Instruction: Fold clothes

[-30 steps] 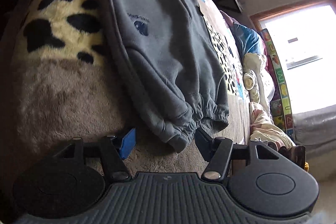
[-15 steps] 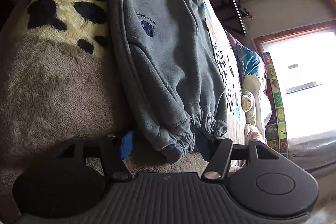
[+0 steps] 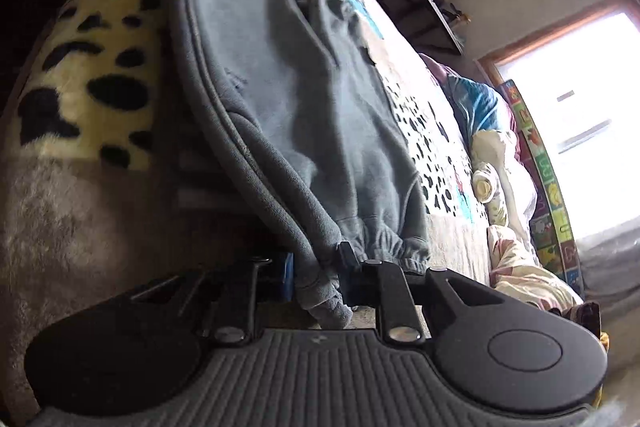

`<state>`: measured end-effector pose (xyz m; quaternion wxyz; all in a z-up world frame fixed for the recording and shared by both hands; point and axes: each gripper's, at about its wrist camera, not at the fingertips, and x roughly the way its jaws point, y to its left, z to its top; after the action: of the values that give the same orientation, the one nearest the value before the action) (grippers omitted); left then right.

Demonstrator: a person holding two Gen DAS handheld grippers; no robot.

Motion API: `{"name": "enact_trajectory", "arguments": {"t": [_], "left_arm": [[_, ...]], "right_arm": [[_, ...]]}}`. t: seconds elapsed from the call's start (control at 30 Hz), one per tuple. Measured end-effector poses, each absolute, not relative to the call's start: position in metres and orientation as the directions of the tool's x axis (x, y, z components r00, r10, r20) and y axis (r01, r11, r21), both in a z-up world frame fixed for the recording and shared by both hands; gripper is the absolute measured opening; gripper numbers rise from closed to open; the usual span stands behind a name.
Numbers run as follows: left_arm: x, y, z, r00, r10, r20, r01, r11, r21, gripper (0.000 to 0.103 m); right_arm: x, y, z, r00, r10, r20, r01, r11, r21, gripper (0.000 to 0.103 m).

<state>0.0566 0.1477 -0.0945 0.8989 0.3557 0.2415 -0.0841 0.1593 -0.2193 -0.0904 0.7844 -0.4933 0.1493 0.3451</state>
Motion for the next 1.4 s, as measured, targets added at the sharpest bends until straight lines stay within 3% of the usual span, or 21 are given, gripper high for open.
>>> {"name": "enact_trajectory", "arguments": {"t": [0.37, 0.6, 1.3, 1.33, 1.4], "left_arm": [[0.164, 0.173, -0.027, 0.902, -0.062, -0.427, 0.219, 0.919, 0.329, 0.010], [0.244, 0.187, -0.026, 0.865, -0.081, -0.496, 0.197, 0.963, 0.185, 0.008], [0.381, 0.213, -0.074, 0.674, -0.138, -0.726, 0.078, 0.990, -0.116, 0.008], [0.386, 0.214, -0.078, 0.658, -0.144, -0.739, 0.076, 0.989, -0.125, 0.009], [0.396, 0.217, -0.083, 0.632, -0.149, -0.760, 0.054, 0.987, -0.149, 0.021]], "right_arm": [[0.221, -0.223, -0.033, 0.674, 0.418, -0.609, -0.733, 0.478, -0.483, 0.019], [0.288, -0.230, -0.026, 0.624, 0.408, -0.667, -0.725, 0.621, -0.298, 0.015], [0.397, -0.241, -0.078, 0.518, 0.391, -0.761, -0.622, 0.782, -0.022, 0.014], [0.397, -0.240, -0.080, 0.526, 0.380, -0.761, -0.612, 0.791, -0.028, 0.014], [0.399, -0.238, -0.084, 0.541, 0.359, -0.761, -0.590, 0.806, -0.040, 0.018]]}}
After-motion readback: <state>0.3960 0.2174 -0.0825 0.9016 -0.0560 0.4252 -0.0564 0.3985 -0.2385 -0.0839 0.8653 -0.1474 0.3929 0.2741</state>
